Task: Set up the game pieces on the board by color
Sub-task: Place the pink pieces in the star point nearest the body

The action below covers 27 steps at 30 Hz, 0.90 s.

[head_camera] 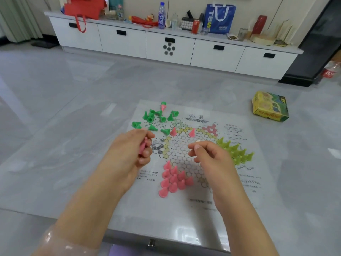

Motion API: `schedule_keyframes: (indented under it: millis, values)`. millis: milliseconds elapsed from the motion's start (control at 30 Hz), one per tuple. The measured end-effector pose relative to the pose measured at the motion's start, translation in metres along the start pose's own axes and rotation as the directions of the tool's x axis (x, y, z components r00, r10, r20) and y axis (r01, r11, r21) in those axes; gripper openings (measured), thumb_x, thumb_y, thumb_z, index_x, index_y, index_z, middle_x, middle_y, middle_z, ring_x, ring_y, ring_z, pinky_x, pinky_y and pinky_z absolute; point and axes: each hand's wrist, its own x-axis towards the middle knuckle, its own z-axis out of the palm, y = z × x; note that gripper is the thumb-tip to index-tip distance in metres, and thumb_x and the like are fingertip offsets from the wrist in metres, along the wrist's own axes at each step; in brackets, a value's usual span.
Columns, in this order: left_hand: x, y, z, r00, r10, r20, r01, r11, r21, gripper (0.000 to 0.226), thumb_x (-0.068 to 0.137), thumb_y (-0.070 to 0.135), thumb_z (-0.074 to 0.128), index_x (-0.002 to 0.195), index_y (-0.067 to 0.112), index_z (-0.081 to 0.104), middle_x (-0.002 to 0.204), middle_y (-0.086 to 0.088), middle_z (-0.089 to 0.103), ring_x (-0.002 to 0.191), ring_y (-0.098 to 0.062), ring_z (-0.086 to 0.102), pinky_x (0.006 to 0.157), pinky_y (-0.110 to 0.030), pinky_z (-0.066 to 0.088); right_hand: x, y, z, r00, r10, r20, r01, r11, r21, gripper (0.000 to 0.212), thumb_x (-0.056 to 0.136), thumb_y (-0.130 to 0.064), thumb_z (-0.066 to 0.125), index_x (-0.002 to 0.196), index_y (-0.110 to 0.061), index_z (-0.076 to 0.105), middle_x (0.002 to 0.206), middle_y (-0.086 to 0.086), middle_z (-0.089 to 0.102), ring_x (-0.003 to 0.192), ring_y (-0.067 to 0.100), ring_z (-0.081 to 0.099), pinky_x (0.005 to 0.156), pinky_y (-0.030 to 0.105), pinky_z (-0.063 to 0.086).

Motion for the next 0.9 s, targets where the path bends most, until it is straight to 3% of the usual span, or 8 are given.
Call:
schedule_keyframes:
  millis: [33, 100, 233, 333, 533, 633, 733, 900]
  values:
    - [0.001, 0.000, 0.007, 0.995, 0.104, 0.002, -0.102, 0.964, 0.245, 0.027, 0.094, 0.012, 0.041, 0.073, 0.015, 0.058, 0.058, 0.004, 0.042, 0.043, -0.005, 0.036, 0.038, -0.014, 0.029, 0.000, 0.000, -0.005, 1.000, -0.003, -0.001, 0.003, 1.000, 0.005, 0.024, 0.091, -0.014, 0.049, 0.079, -0.026, 0.066, 0.076, -0.012, 0.064, 0.068, -0.006, 0.055, 0.062, 0.012, 0.041]
    - [0.008, 0.001, 0.022, 0.939, 0.328, 0.109, -0.324, 0.728, 0.604, 0.025, 0.095, 0.016, 0.041, 0.083, 0.019, 0.062, 0.060, 0.009, 0.043, 0.045, -0.002, 0.037, 0.044, -0.014, 0.032, 0.001, 0.001, -0.013, 1.000, -0.006, -0.005, 0.006, 1.000, 0.021, 0.024, 0.091, -0.013, 0.049, 0.080, -0.025, 0.067, 0.074, -0.012, 0.064, 0.062, -0.011, 0.054, 0.058, 0.006, 0.042]
    - [0.050, 0.003, 0.050, 0.835, 0.365, 0.411, -0.497, 0.183, 0.848, 0.027, 0.097, 0.018, 0.031, 0.101, 0.015, 0.057, 0.067, 0.006, 0.057, 0.047, -0.005, 0.045, 0.049, -0.023, 0.038, 0.001, 0.001, -0.029, 1.000, 0.018, -0.013, -0.018, 0.998, 0.054, 0.023, 0.091, -0.014, 0.048, 0.084, -0.022, 0.068, 0.072, -0.012, 0.063, 0.058, -0.011, 0.053, 0.053, 0.003, 0.041]
    - [0.088, -0.001, 0.055, 0.824, 0.249, 0.510, -0.453, -0.253, 0.855, 0.030, 0.097, 0.028, 0.024, 0.107, 0.011, 0.047, 0.079, 0.000, 0.062, 0.065, -0.017, 0.058, 0.062, -0.035, 0.051, -0.001, 0.002, -0.038, 0.999, 0.039, -0.008, -0.039, 0.997, 0.064, 0.023, 0.092, -0.016, 0.047, 0.084, -0.025, 0.067, 0.077, -0.011, 0.064, 0.066, -0.003, 0.056, 0.057, 0.010, 0.042]
    - [0.117, -0.001, 0.056, 0.807, 0.053, 0.588, -0.392, -0.697, 0.601, 0.041, 0.096, 0.046, 0.023, 0.106, 0.014, 0.046, 0.068, 0.007, 0.049, 0.055, -0.011, 0.049, 0.051, -0.023, 0.045, 0.002, 0.000, -0.048, 1.000, 0.020, -0.007, -0.019, 0.997, 0.081, 0.023, 0.092, -0.017, 0.046, 0.083, -0.024, 0.067, 0.077, -0.010, 0.064, 0.070, 0.001, 0.056, 0.066, 0.014, 0.043]
    - [0.125, -0.005, 0.057, 0.792, 0.011, 0.610, -0.402, -0.743, 0.536, 0.035, 0.096, 0.045, 0.023, 0.089, 0.016, 0.042, 0.062, 0.008, 0.042, 0.054, -0.011, 0.046, 0.044, -0.021, 0.035, 0.003, 0.000, -0.048, 1.000, 0.019, -0.003, -0.019, 0.995, 0.100, 0.023, 0.091, -0.015, 0.046, 0.085, -0.021, 0.067, 0.076, -0.009, 0.064, 0.068, 0.002, 0.055, 0.066, 0.014, 0.045]
    - [0.127, -0.006, 0.061, 0.772, 0.018, 0.635, -0.453, -0.685, 0.571, 0.032, 0.095, 0.047, 0.026, 0.083, 0.018, 0.034, 0.062, 0.008, 0.042, 0.048, -0.007, 0.039, 0.042, -0.021, 0.030, 0.003, -0.001, -0.046, 1.000, 0.012, 0.003, -0.013, 0.995, 0.102, 0.022, 0.091, -0.015, 0.046, 0.086, -0.020, 0.068, 0.074, -0.010, 0.063, 0.066, 0.001, 0.054, 0.063, 0.013, 0.043]
    - [0.126, -0.010, 0.078, 0.730, -0.069, 0.680, -0.595, -0.552, 0.584, 0.036, 0.089, 0.055, 0.031, 0.084, 0.019, 0.035, 0.067, 0.006, 0.048, 0.065, -0.015, 0.052, 0.068, -0.033, 0.051, 0.004, 0.001, -0.043, 1.000, 0.014, 0.011, -0.015, 0.994, 0.108, 0.022, 0.091, -0.016, 0.046, 0.088, -0.019, 0.068, 0.072, -0.012, 0.063, 0.064, -0.002, 0.053, 0.061, 0.009, 0.042]
